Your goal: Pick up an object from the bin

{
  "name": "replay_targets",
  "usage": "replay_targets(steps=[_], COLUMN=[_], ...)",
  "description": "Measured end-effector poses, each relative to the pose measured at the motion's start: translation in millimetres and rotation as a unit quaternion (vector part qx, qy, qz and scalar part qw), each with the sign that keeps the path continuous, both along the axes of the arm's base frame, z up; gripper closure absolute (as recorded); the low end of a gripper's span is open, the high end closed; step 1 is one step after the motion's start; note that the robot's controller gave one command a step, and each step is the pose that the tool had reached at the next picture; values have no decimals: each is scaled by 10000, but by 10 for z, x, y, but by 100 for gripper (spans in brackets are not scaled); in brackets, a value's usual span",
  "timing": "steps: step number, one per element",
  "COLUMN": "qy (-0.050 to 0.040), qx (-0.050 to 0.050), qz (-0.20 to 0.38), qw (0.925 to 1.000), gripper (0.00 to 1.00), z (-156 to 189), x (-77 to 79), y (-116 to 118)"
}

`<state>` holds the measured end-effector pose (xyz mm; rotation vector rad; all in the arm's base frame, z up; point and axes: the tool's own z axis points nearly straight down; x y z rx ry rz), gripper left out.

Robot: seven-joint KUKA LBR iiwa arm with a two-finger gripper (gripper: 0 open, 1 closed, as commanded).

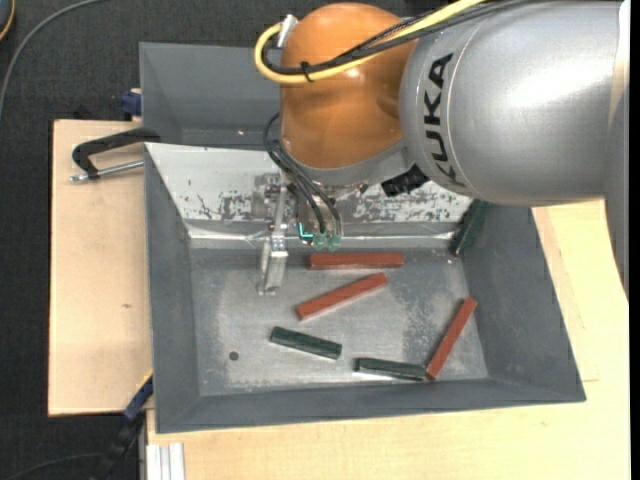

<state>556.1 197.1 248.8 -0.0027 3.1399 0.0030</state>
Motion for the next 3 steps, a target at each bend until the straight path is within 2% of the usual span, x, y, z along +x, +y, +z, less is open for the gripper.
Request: replay_targets(steps=[1, 2, 3], qy=[52, 9, 22], qx=[-26, -7, -10], qz=[590, 1915, 2530], qw=[9982, 9815, 9675], gripper=[0, 0, 0], z=[-1191, -1145, -1808], x=[-378, -557, -264], y=[-885, -748, -969])
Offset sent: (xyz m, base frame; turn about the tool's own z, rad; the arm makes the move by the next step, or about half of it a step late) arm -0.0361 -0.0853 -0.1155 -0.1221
